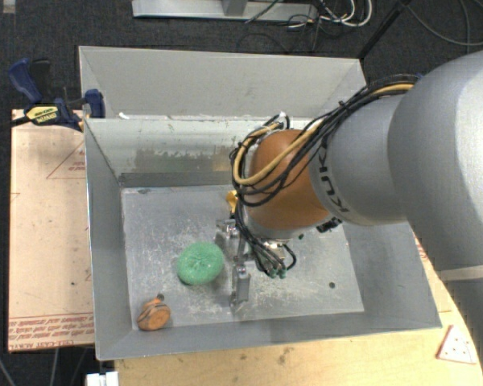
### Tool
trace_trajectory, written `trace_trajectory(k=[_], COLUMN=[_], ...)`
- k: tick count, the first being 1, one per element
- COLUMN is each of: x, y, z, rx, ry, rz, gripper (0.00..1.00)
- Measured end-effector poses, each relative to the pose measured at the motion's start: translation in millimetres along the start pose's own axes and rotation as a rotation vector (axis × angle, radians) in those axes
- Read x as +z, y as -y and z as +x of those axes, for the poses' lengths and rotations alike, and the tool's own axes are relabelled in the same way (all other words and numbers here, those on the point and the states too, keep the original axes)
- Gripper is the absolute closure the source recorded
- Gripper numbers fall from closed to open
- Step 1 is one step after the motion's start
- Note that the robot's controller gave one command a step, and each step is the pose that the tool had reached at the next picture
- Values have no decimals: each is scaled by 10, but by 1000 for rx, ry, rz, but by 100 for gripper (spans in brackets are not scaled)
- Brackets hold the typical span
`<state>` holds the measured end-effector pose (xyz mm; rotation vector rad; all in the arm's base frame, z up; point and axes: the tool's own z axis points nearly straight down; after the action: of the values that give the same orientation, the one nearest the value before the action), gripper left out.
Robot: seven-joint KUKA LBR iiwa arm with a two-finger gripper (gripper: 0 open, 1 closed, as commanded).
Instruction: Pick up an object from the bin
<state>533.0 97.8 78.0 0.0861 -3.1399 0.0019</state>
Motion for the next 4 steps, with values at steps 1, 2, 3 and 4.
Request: trace_trajectory(k=[1, 2, 3, 4], x=[17, 69, 69, 51], y=[-441, -674, -674, -751], z=[-280, -346, -346, -64], rx=[-89, -199, -199, -204], ry=[3, 3, 3, 2], rz=[-2, -3, -3, -2], gripper=[0, 100, 100, 100])
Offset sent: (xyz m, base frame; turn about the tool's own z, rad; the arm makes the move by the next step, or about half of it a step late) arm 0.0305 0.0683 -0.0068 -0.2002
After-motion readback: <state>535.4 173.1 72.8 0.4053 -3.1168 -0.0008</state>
